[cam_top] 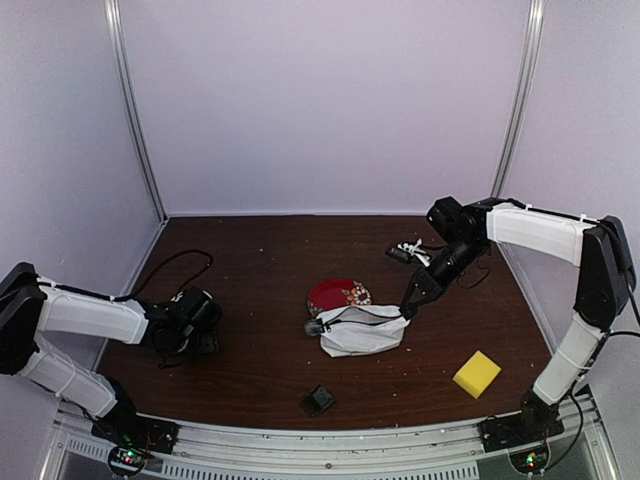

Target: Sort the hair-cutting tools

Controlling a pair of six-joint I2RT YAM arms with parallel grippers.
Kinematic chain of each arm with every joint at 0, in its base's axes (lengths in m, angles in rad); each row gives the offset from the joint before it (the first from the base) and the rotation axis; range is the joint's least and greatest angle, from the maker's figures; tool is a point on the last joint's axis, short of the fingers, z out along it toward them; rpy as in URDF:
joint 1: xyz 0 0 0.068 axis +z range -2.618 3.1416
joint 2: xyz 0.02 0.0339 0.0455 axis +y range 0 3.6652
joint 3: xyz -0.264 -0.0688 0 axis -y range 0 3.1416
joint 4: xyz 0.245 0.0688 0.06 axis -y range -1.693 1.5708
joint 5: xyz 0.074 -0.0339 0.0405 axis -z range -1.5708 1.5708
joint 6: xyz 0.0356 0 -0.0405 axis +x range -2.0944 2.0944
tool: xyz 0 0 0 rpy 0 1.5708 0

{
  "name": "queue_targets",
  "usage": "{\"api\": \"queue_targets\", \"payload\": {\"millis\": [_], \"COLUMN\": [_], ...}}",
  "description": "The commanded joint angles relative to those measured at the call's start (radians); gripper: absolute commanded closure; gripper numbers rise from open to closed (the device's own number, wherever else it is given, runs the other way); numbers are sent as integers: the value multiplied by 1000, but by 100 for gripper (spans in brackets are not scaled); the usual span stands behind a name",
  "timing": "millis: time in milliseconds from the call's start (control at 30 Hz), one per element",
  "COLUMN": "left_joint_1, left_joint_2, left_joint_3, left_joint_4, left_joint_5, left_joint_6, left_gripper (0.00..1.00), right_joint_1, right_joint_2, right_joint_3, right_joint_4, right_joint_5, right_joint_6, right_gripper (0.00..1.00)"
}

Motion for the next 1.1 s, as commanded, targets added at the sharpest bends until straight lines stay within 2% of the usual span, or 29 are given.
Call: {"api": "queue_targets", "payload": {"millis": [0,133,300,467,567,733,900,1067], "left_joint_1": [8,4,-50,-171,-241,-255,-257,-258], "left_joint_2": [-49,-87,-133,-167,-166,-101,-14,138], "left_joint_3": [-40,-69,-60,52,158,329,444,570], "left_joint_4": [-37,-25,-62,-181,-187,-119,88,243], "left_joint_5": [58,109,109,86,116,268,500,707], "left_joint_6": [-14,-31,-45,-58,26,204,389,458], "left_gripper": [34,39,46,47,46,46,45,44], "right_joint_1": [-1,-1,-1,-1,-1,-1,-1,-1], "right_joint_2": [-23,-15,-16,-25,-28,-30,-37,-36], "right_joint_3": [15,19,19,17,13,18,21,21], "right_joint_4": [0,-2,-2,0,1,-1,-2,-3], "right_joint_5": [8,5,5,12,15,20,24,24], "right_joint_6": [4,4,2,1,2,-2,-3,-2], "right_gripper": [100,100,100,100,100,100,100,100]}}
